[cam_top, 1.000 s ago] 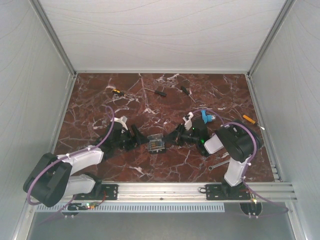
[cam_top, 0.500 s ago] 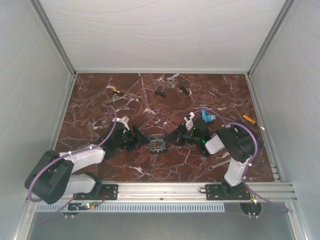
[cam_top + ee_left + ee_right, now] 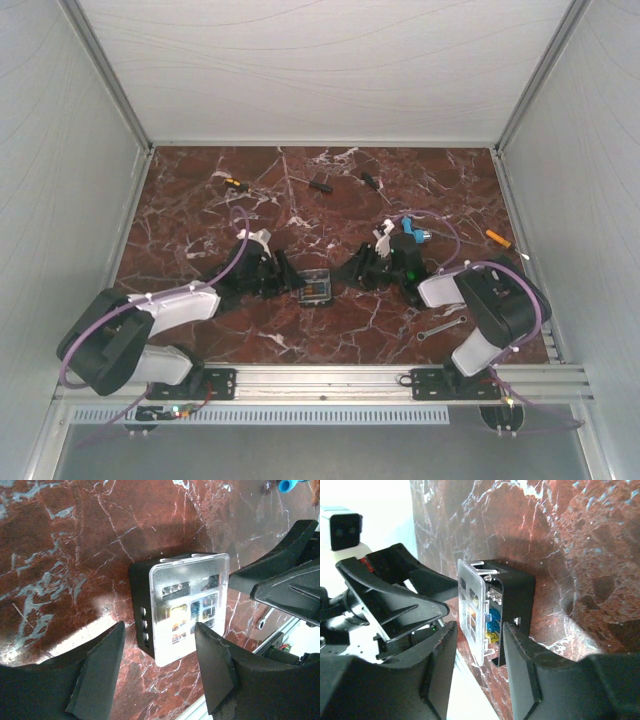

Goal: Snap on the fuse box
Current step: Close the fuse box cover on the fuse box base.

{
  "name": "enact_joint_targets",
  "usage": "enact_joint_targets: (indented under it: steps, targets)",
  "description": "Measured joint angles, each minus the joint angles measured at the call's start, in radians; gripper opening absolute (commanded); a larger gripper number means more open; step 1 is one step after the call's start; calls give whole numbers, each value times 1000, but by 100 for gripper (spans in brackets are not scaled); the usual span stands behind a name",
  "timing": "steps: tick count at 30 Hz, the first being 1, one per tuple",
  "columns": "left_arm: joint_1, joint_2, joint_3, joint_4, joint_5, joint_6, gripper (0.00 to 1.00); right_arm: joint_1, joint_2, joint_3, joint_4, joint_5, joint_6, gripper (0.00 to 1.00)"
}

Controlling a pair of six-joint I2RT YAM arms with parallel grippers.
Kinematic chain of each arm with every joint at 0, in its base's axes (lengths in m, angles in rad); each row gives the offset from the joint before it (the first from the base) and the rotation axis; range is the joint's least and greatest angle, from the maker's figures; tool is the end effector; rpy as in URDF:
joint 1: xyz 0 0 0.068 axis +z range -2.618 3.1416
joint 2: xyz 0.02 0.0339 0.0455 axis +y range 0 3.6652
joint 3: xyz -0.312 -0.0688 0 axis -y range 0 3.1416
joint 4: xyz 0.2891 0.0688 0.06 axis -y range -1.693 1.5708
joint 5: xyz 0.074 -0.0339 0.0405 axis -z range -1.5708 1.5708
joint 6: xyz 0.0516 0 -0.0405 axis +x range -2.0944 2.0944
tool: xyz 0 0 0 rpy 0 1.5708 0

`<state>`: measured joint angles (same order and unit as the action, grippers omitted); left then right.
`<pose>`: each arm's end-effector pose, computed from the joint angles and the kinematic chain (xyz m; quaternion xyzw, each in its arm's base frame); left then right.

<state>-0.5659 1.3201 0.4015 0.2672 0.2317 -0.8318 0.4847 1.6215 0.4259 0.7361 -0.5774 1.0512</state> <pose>0.2169 -0.1518 0.1471 -0.0672 0.8891 -0.3628 0.2707 0.2547 0.1659 0.1261 0.0834 0.8239 0.5253 0.1957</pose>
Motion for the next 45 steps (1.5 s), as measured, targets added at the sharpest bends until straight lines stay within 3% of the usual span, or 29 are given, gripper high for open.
enact_joint_targets:
  steps: [5,11,17,22,35,45]
  targets:
    - [-29,15,42,-33,-41,20,58,11,-17,53,-134,28,-80,48]
    - [-69,49,82,-57,-72,34,57,51,12,87,-182,29,-106,47]
    - [-112,69,120,-98,-100,48,56,65,53,92,-174,10,-103,34]
    - [-136,69,144,-148,-148,66,58,64,71,92,-139,-10,-93,29]
    - [-172,64,173,-215,-220,78,68,64,95,92,-95,-50,-74,39]
    - [-87,-6,102,-185,-159,47,60,64,88,93,-124,-50,-100,39]
